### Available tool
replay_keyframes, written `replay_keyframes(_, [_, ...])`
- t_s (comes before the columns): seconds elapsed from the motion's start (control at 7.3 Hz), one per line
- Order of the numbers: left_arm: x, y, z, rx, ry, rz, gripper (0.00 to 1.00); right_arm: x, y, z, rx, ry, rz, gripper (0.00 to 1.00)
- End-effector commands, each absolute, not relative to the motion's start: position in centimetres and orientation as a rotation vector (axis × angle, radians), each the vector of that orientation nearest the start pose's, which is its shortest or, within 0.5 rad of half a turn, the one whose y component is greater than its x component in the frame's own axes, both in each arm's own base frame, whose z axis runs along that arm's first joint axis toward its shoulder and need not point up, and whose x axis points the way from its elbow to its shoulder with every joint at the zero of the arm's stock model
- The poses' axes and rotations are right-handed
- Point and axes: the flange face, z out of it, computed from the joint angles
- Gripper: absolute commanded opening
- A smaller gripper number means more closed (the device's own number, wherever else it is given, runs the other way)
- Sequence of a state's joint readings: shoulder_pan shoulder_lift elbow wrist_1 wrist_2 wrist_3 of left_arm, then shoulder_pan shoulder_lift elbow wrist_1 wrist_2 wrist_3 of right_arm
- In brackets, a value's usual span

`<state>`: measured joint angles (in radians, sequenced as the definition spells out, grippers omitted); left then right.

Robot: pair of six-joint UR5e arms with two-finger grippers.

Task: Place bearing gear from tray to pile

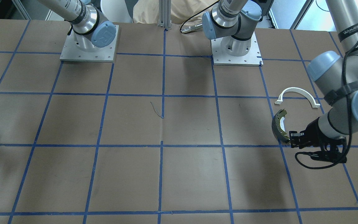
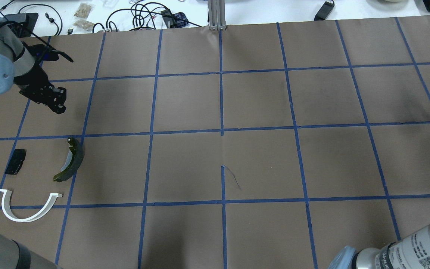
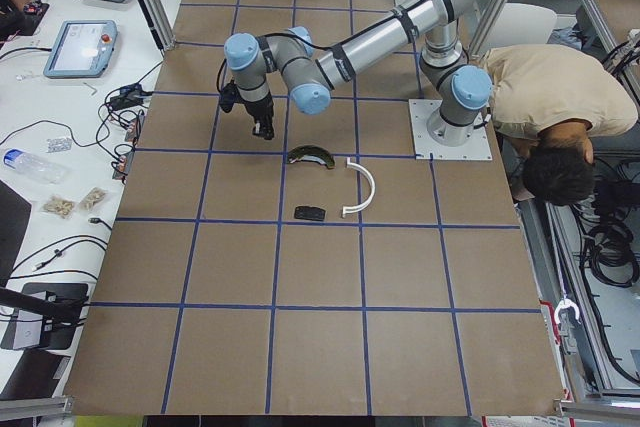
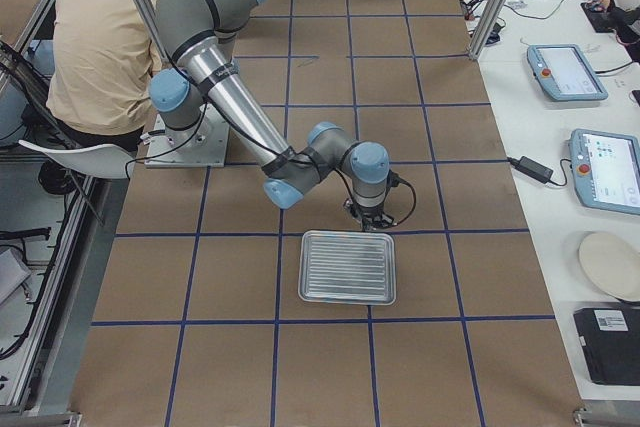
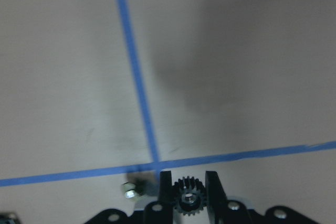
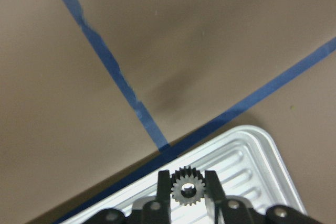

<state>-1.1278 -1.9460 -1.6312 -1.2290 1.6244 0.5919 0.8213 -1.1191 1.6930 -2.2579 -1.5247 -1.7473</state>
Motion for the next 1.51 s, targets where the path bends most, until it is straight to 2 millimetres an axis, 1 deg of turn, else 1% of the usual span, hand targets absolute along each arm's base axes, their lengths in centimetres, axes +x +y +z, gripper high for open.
replay_keyframes(0.0, [21.0, -56.3, 25.5, 0.232, 3.17, 0.226, 0.0, -20.8, -58.4, 27.2, -1.335, 2.873, -0.115, 0.0])
replay_keyframes(0.14, [22.2, -55.5, 24.2, 0.199, 3.18, 0.234, 0.0, -13.2, -59.7, 28.3, -1.263, 2.902, -0.113, 0.0])
replay_keyframes(0.27, [21.9, -54.6, 23.0, 0.184, 3.196, 0.272, 0.0, -6.1, -59.9, 28.9, -1.109, 2.953, -0.121, 0.0])
replay_keyframes(0.41, [21.5, -54.1, 21.7, 0.191, 3.196, 0.269, 0.0, 2.3, -59.3, 28.8, -0.977, 2.984, -0.115, 0.0])
replay_keyframes(0.55, [21.0, -53.4, 20.7, 0.201, 3.196, 0.274, 0.0, 11.4, -58.3, 28.8, -0.826, 3.016, -0.114, 0.0])
replay_keyframes(0.69, [20.1, -52.5, 20.1, 0.199, 3.208, 0.298, 0.0, 20.6, -56.1, 28.6, -0.652, 3.037, -0.127, 0.0])
replay_keyframes(0.82, [19.8, -52.0, 19.1, 0.21, 3.21, 0.307, 0.0, 28.4, -53.0, 27.6, -0.57, 3.045, -0.098, 0.0])
replay_keyframes(0.96, [19.7, -51.8, 19.1, 0.207, 3.201, 0.3, 0.01, 34.4, -49.8, 25.4, -0.515, 3.075, -0.044, 0.0])
replay_keyframes(1.1, [19.9, -51.7, 19.2, 0.208, 3.196, 0.305, 0.02, 38.2, -48.3, 24.0, -0.404, 3.063, -0.089, 0.0])
replay_keyframes(1.23, [20.1, -51.6, 19.2, 0.203, 3.197, 0.305, 0.12, 41.3, -46.8, 21.8, -0.291, 3.058, -0.075, 0.0])
replay_keyframes(1.37, [20.1, -51.5, 19.1, 0.201, 3.197, 0.31, 0.45, 43.6, -45.3, 19.8, -0.279, 3.047, -0.044, 0.0])
